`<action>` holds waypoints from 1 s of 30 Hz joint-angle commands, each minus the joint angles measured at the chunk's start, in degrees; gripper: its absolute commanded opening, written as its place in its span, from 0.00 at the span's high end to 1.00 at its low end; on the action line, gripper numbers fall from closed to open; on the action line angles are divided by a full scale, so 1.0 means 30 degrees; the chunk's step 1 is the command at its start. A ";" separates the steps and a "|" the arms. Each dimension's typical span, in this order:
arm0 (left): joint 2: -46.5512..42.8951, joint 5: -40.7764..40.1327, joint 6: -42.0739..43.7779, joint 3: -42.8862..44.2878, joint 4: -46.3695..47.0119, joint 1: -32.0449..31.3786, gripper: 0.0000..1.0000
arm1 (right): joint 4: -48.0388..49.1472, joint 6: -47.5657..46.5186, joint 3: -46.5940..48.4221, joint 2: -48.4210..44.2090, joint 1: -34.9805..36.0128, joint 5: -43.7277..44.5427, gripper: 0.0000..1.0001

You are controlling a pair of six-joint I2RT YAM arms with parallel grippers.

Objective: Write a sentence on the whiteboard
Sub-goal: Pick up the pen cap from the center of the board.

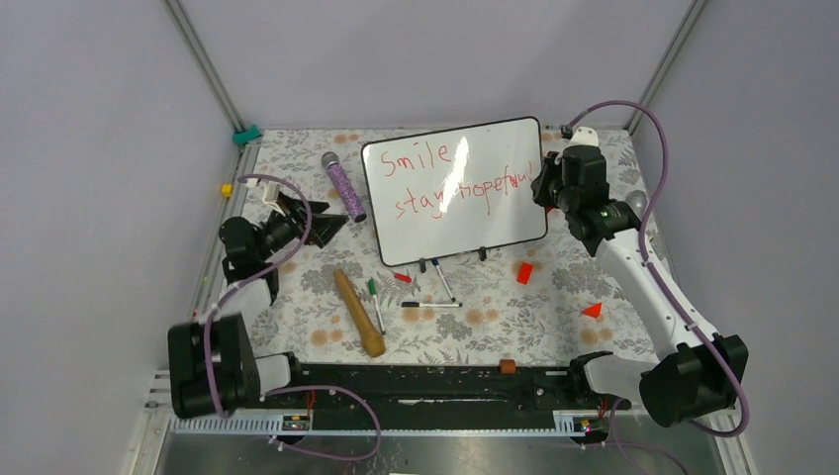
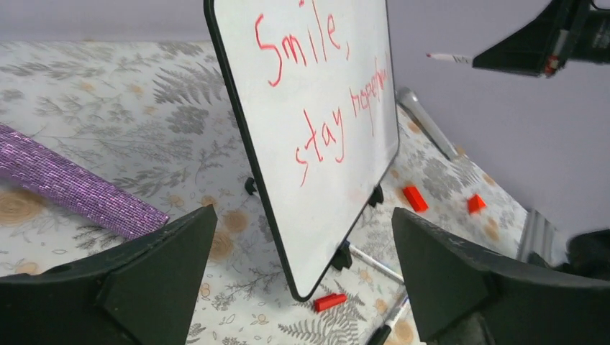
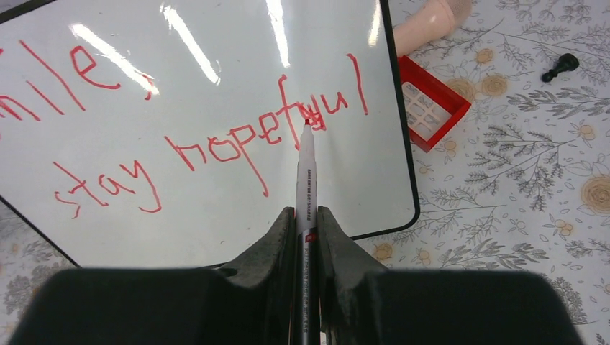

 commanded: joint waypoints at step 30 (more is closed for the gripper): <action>-1.5054 -1.6350 0.4198 -0.3705 -1.8142 -0.2678 0.01 | -0.0972 0.2213 0.1636 -0.1540 0.2767 -0.2104 1.00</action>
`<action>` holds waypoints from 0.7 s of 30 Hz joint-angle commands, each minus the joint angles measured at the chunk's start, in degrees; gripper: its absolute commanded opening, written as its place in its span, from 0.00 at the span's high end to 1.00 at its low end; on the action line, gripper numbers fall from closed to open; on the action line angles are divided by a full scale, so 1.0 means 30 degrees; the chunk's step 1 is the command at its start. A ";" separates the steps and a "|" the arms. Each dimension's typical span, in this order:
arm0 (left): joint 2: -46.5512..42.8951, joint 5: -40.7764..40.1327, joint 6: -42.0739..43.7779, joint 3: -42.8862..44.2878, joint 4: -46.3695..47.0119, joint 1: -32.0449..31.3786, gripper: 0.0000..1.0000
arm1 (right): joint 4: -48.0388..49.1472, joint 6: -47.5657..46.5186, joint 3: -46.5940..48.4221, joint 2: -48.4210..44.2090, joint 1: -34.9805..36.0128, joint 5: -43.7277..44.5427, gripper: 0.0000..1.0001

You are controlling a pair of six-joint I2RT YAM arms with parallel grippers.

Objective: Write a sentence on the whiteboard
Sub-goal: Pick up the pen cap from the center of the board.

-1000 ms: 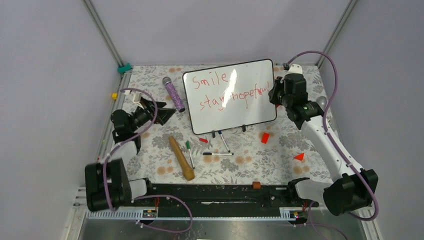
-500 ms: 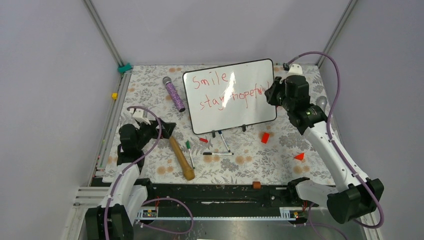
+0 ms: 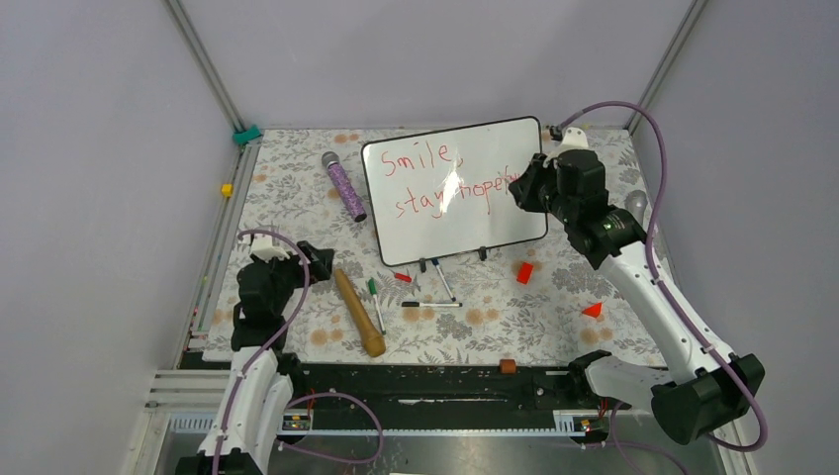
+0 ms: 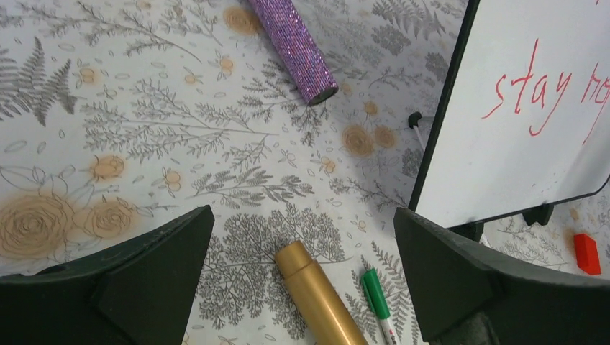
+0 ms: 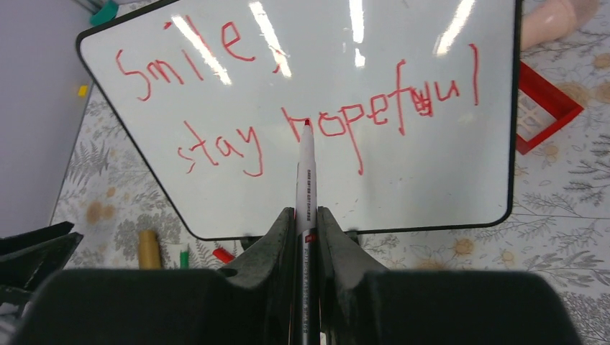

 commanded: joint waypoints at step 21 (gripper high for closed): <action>0.2048 -0.2355 -1.1495 0.2666 -0.4646 -0.0627 0.22 | -0.1245 0.0011 0.0705 -0.0678 0.2462 0.2066 1.00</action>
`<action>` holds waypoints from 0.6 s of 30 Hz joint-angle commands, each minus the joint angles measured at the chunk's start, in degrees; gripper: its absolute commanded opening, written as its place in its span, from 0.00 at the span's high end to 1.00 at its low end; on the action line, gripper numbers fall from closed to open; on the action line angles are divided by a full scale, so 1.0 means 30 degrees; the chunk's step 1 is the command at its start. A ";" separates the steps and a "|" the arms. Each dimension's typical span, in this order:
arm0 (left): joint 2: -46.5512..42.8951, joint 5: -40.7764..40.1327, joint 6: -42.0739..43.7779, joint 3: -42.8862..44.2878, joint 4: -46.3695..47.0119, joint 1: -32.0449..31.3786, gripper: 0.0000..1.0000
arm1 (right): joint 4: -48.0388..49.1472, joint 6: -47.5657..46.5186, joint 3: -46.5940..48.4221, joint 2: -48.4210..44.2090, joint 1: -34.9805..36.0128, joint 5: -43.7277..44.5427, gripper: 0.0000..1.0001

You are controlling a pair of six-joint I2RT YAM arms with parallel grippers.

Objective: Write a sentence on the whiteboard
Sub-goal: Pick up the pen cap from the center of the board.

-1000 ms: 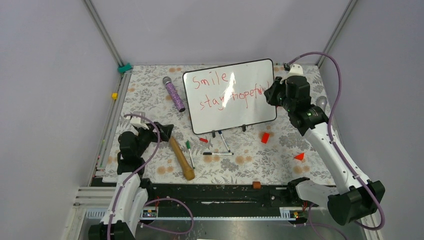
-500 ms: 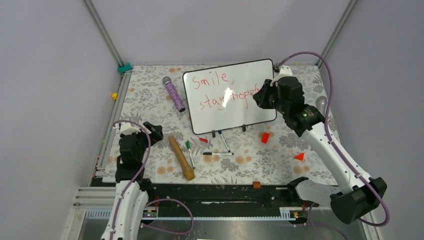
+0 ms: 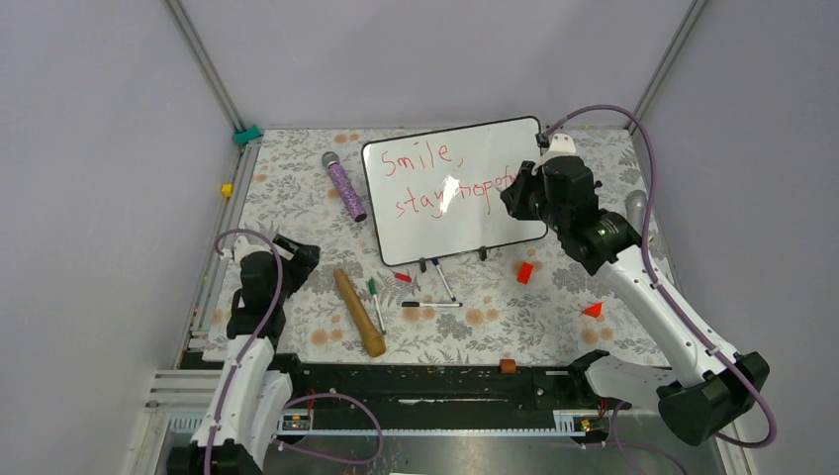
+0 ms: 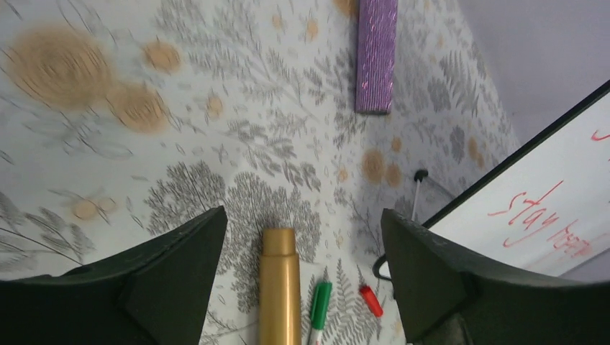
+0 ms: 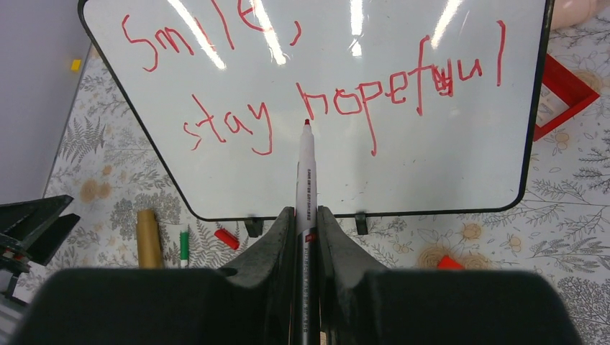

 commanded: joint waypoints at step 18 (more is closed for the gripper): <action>0.9014 -0.5516 -1.2778 0.8887 -0.8687 -1.1637 0.54 | -0.0008 0.0111 -0.0904 -0.1245 0.0558 0.0746 1.00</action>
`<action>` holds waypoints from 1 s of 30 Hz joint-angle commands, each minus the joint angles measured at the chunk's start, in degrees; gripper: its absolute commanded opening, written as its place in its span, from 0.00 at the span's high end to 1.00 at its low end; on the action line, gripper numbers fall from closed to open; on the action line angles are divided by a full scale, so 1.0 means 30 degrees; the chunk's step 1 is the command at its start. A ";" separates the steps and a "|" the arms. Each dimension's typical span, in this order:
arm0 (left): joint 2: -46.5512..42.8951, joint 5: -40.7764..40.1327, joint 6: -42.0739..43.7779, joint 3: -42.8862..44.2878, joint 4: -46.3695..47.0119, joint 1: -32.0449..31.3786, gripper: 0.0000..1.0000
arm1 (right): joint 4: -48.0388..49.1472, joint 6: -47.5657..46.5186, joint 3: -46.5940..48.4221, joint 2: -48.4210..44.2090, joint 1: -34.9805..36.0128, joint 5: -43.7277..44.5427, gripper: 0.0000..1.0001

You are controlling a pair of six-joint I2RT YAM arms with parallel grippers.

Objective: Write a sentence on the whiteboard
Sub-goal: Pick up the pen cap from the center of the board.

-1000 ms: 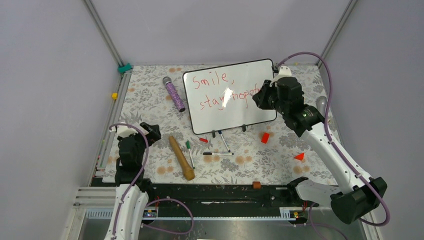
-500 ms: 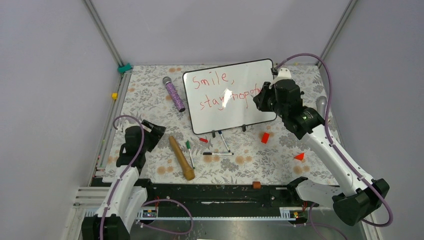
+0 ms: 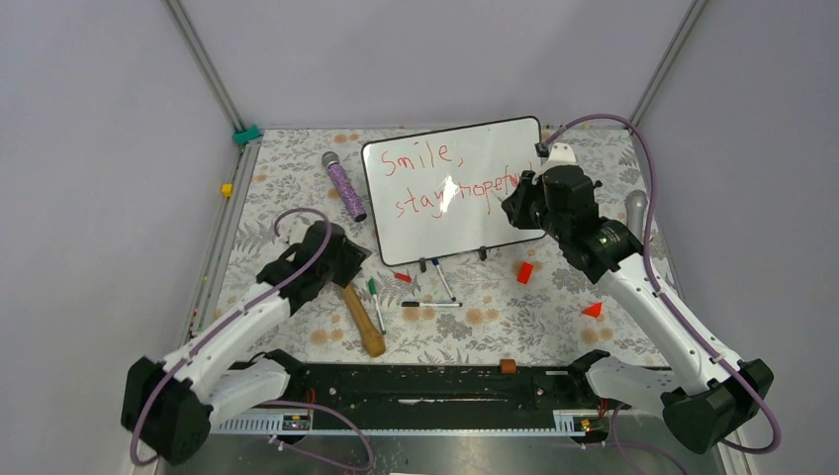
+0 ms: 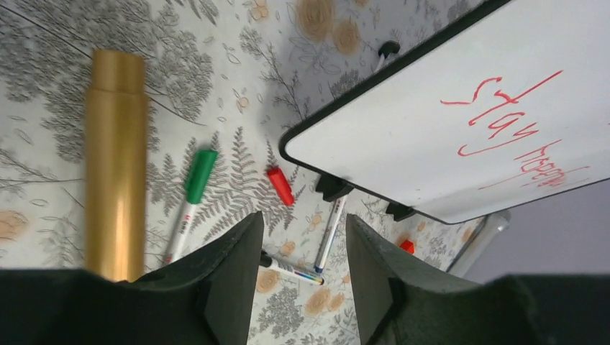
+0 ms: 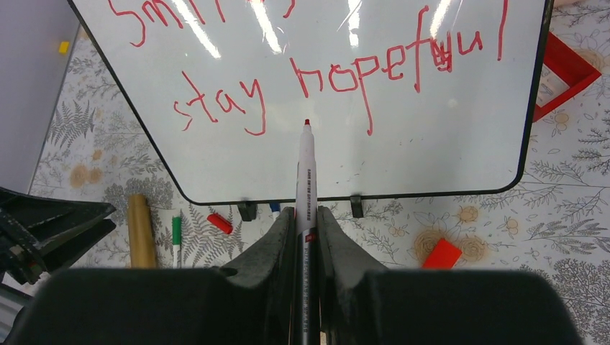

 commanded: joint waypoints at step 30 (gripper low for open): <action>1.2792 -0.4152 -0.7962 0.8125 -0.5597 -0.5210 0.61 | 0.2387 0.0066 -0.1492 -0.2280 0.0304 0.1915 1.00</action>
